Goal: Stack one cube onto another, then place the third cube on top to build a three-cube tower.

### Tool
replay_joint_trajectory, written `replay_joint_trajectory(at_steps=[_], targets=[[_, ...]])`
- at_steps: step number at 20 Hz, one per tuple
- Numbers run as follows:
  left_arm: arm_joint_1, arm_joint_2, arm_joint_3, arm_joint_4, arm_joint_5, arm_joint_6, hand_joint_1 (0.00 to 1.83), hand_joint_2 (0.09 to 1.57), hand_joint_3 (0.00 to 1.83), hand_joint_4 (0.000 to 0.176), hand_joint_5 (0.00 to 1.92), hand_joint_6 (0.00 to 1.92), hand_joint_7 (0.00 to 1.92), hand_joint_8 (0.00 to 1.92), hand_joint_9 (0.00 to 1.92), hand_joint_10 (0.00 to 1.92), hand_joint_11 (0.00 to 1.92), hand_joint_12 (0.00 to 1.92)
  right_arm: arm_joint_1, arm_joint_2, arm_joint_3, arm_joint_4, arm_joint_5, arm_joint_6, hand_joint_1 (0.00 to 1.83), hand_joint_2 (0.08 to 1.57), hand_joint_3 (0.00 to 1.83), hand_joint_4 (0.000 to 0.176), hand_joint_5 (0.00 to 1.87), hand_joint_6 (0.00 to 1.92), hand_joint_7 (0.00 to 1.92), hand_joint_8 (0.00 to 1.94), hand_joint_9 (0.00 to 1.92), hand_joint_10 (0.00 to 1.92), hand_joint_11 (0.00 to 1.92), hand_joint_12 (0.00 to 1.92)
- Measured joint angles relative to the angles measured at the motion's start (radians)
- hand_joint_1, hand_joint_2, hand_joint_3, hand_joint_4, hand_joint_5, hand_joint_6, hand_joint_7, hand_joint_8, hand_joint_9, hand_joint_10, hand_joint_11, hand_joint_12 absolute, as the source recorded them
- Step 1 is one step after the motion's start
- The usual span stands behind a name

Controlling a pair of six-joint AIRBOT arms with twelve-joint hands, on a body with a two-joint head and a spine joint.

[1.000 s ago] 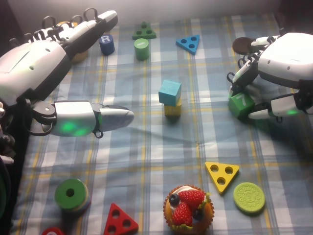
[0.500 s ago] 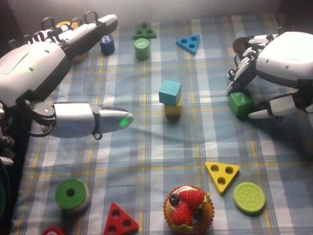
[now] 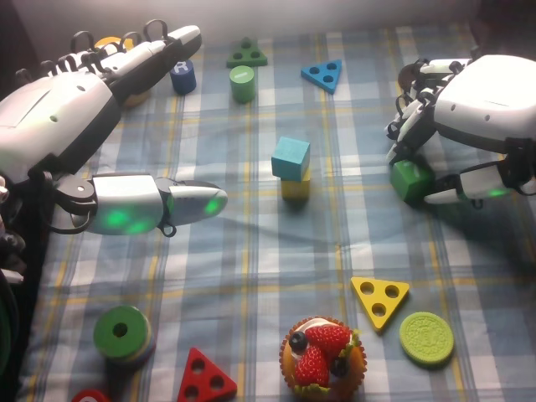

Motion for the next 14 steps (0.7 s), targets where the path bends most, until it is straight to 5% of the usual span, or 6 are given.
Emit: replay_joint_trajectory(at_steps=[9, 10, 11, 14], targets=[[0.000, 0.000, 0.000, -0.004, 0.000, 0.000, 0.61, 0.85, 0.00, 0.176, 0.13, 0.00, 0.24, 0.00, 0.30, 0.01, 0.00, 0.23, 0.013, -0.002, -0.002, -0.017, -0.011, 0.000, 1.04, 0.92, 0.00, 0.000, 0.98, 0.01, 0.80, 0.01, 0.76, 0.02, 0.26, 1.20], [0.000, 0.000, 0.000, -0.003, 0.000, 0.000, 0.64, 0.84, 0.00, 0.176, 0.13, 0.00, 0.25, 0.01, 0.30, 0.01, 0.00, 0.23, 0.013, -0.002, -0.002, -0.017, -0.011, 0.000, 1.07, 1.01, 0.01, 0.099, 1.11, 0.56, 0.83, 0.01, 0.79, 0.01, 0.27, 1.19], [0.000, 0.000, 0.000, -0.003, 0.000, 0.000, 0.66, 0.84, 0.00, 0.176, 0.13, 0.00, 0.26, 0.01, 0.30, 0.01, 0.00, 0.23, 0.013, -0.002, -0.002, -0.017, -0.011, 0.000, 1.12, 1.03, 0.01, 0.007, 1.13, 0.70, 0.88, 0.02, 0.81, 0.02, 0.29, 1.20], [0.000, -0.005, 0.000, -0.006, 0.001, 0.000, 0.65, 0.84, 0.00, 0.176, 0.13, 0.00, 0.25, 0.00, 0.30, 0.00, 0.00, 0.23, 0.018, -0.005, -0.002, -0.021, -0.014, -0.001, 1.15, 1.06, 0.00, 0.000, 1.09, 0.82, 0.96, 0.03, 0.84, 0.02, 0.28, 1.23]])
